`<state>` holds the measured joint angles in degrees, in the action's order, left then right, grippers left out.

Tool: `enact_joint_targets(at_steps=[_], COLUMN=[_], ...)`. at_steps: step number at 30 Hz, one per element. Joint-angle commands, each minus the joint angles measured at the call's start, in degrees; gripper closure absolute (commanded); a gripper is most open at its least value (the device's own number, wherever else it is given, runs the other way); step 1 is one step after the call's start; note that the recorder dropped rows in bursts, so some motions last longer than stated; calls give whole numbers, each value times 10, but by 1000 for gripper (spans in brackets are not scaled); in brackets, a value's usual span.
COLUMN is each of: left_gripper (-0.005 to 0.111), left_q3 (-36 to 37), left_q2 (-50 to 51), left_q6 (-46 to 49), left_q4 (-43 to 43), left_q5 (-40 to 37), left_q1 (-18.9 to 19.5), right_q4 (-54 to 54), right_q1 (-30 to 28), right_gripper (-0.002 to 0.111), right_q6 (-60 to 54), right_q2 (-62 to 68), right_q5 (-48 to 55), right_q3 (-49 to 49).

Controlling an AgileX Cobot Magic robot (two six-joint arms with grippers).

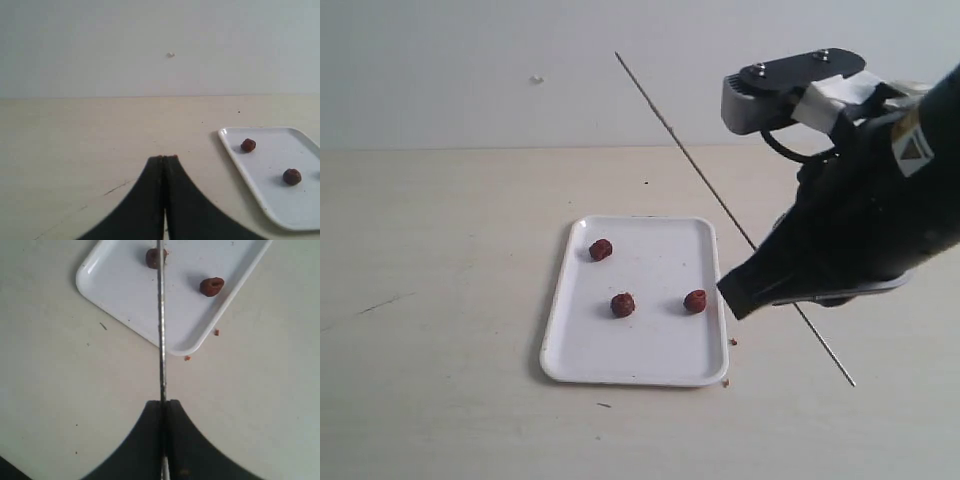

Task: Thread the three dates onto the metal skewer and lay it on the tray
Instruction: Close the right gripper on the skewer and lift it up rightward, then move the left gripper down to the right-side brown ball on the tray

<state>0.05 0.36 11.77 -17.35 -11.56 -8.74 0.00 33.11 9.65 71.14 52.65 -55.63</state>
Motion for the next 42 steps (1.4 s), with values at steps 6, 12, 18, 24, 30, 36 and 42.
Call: enact_joint_targets(at_steps=[6, 12, 18, 24, 30, 36, 42], left_gripper=[107, 107, 107, 107, 107, 107, 107], left_q3=[0, 0, 0, 0, -18, -177, -531], left_q2=[-4, -4, -4, -4, 9, 294, 624], left_q6=[-28, -97, -122, -159, -233, -213, -178], left_q4=[-50, -169, -178, -194, -193, -118, 77], left_q5=[24, 34, 135, 251, 290, 257, -15], left_q1=[2, 2, 2, 2, 2, 2, 2], right_q4=[0, -26, -63, -64, -65, -62, -60], right_q1=[-2, -2, -2, -2, -2, -2, -2], right_gripper=[108, 108, 108, 108, 108, 108, 108], right_q6=[-6, -6, 31, 40, 63, 34, 54], right_q2=[-79, -132, -236, -310, -334, -334, -334], right_q5=[8, 50, 89, 111, 107, 107, 106], right_q3=[32, 52, 111, 135, 152, 152, 152])
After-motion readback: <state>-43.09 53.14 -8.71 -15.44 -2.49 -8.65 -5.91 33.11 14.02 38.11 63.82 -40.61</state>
